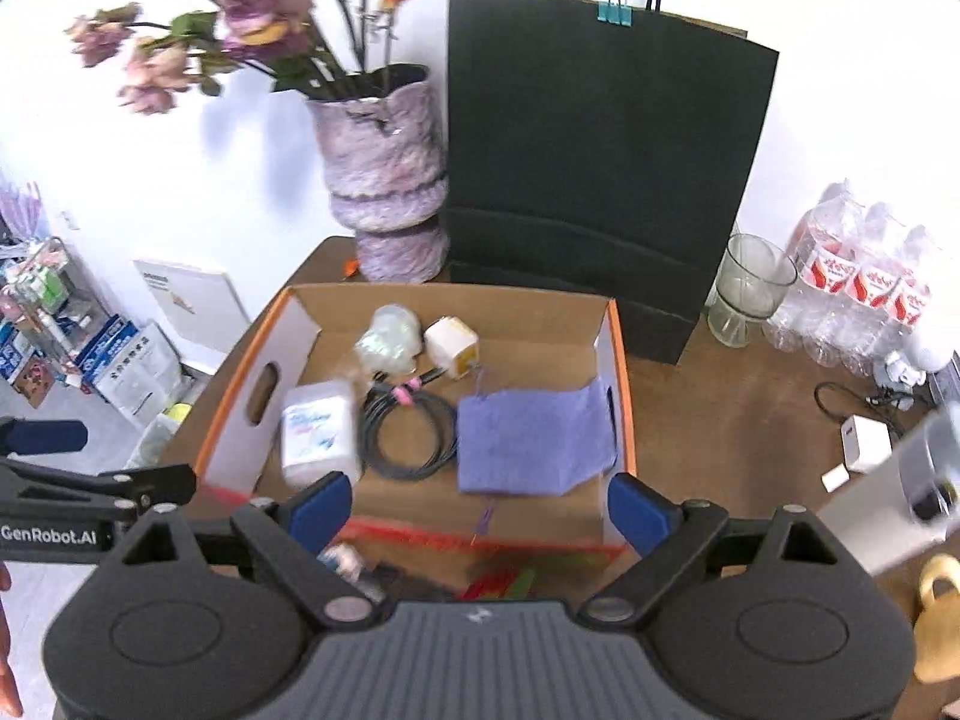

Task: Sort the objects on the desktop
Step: 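Withdraw both tools from the box back toward the remaining table items, then grasp the plush hamster with the right tool while the left tool grasps the navy pouch, then lift the hamster and pouch and carry both over the cardboard box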

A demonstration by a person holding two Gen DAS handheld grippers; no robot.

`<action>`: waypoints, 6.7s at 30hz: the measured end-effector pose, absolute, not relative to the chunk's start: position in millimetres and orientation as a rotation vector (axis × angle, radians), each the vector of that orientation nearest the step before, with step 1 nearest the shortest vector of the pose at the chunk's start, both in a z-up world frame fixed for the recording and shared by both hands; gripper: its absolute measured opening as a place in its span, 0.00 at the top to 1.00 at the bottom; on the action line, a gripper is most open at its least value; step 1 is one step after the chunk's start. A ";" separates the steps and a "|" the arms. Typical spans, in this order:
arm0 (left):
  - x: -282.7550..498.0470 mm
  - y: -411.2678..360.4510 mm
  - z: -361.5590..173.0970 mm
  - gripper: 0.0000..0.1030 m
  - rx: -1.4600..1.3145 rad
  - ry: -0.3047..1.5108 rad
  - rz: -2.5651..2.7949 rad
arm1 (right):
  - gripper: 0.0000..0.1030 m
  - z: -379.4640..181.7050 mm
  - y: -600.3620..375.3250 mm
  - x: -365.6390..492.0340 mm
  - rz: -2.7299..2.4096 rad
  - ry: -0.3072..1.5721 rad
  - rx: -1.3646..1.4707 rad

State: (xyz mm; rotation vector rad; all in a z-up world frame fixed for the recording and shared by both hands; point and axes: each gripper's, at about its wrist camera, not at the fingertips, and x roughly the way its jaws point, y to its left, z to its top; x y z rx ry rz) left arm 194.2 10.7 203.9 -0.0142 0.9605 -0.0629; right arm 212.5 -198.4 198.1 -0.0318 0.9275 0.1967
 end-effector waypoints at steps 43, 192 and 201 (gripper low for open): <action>-143.9 5.2 48.4 0.00 -0.007 0.419 -0.184 | 0.00 34.0 -248.2 -141.2 0.141 0.380 0.029; -53.0 19.7 98.7 0.41 -0.152 0.440 -0.231 | 0.54 92.0 -257.0 -69.8 0.159 0.349 -0.107; 61.7 14.0 98.6 0.41 -0.151 0.494 -0.268 | 0.54 95.9 -259.3 29.2 0.151 0.391 -0.065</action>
